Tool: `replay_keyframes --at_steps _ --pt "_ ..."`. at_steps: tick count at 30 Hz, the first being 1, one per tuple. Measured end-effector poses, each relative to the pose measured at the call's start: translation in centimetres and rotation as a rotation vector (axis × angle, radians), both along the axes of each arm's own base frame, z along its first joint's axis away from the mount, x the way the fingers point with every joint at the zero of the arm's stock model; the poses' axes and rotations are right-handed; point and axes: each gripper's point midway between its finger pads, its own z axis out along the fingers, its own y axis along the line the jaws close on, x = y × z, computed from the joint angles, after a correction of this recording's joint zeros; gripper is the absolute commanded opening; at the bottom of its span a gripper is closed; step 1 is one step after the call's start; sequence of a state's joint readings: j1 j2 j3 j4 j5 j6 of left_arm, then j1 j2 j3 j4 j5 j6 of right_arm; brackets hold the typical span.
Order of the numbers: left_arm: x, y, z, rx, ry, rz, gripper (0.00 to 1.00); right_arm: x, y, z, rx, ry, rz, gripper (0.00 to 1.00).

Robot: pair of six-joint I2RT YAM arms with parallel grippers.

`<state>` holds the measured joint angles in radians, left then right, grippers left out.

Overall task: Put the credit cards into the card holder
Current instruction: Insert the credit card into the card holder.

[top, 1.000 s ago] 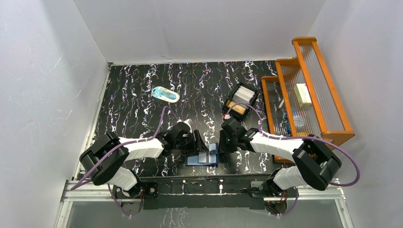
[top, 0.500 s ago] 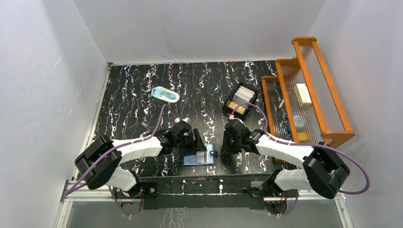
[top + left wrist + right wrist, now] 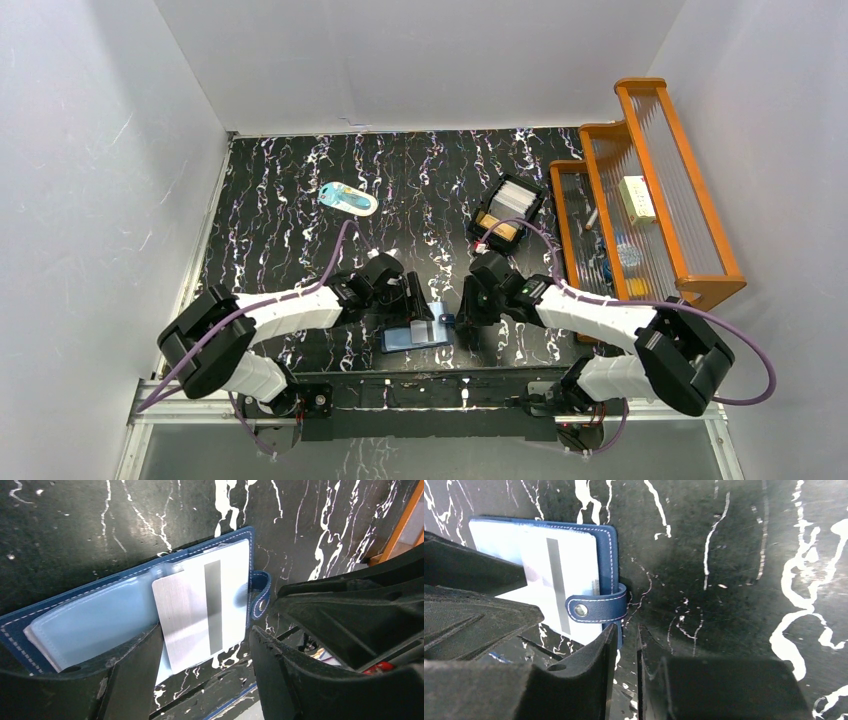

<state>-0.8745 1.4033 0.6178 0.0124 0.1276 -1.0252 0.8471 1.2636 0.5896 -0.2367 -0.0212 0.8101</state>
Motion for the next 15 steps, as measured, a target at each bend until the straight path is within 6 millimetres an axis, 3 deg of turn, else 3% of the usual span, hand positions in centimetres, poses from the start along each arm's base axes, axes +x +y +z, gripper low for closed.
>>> replay_keyframes --at_steps 15 --pt "0.2 -2.5 0.6 -0.077 0.06 -0.008 0.62 -1.6 1.4 -1.6 0.077 0.057 -0.03 0.26"
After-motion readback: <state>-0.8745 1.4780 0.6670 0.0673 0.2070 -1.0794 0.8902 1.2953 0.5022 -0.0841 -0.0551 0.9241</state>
